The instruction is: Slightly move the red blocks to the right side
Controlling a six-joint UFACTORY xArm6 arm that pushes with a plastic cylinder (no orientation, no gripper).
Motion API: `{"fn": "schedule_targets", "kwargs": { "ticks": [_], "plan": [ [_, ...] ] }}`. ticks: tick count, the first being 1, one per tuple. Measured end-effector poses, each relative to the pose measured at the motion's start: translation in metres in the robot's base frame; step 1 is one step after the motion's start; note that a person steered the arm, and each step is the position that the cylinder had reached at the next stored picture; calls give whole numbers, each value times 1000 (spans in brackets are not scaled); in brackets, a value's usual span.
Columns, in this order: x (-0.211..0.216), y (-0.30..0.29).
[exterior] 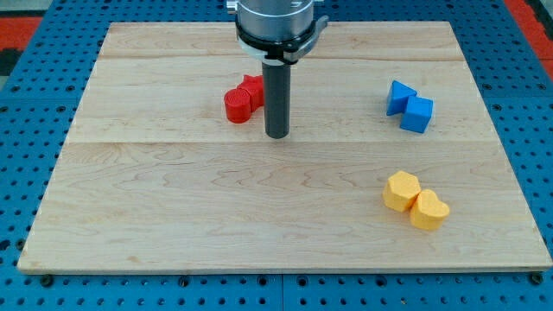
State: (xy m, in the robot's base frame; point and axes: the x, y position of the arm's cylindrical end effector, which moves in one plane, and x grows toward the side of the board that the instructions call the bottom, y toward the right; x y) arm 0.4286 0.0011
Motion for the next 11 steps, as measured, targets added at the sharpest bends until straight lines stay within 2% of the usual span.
{"fn": "schedule_targets", "kwargs": {
  "ticks": [3, 4, 5, 6, 7, 8, 11],
  "plan": [
    [5, 0],
    [2, -85],
    [-49, -150],
    [-102, -176],
    [-122, -114],
    [-118, -72],
    [-68, -63]
  ]
}}
